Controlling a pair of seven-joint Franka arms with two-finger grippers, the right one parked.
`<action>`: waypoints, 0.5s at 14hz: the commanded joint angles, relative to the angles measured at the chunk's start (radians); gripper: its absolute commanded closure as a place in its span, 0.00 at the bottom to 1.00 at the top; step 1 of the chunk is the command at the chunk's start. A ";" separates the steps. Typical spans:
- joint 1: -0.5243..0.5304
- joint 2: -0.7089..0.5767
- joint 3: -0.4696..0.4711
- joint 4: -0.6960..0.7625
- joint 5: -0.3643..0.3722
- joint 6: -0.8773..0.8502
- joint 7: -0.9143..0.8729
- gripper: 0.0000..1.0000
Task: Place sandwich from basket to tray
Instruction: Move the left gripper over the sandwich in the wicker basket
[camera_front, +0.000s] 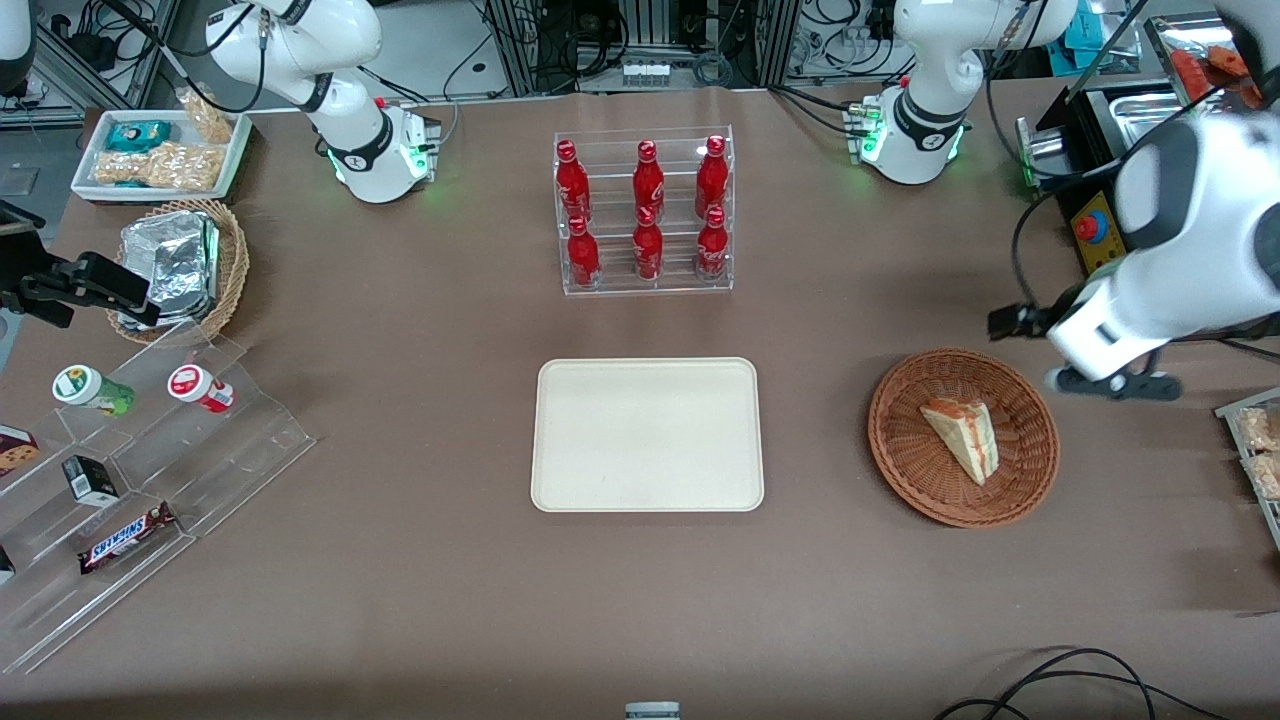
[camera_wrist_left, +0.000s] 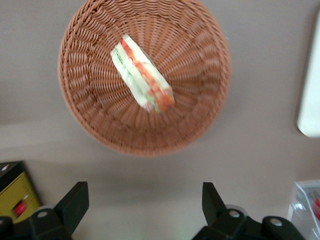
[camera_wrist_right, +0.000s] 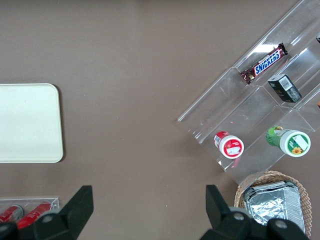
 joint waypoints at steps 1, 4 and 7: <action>0.000 -0.024 -0.001 -0.168 0.030 0.227 -0.077 0.00; 0.002 0.034 0.000 -0.187 0.029 0.329 -0.330 0.00; -0.001 0.113 0.000 -0.180 0.030 0.470 -0.664 0.00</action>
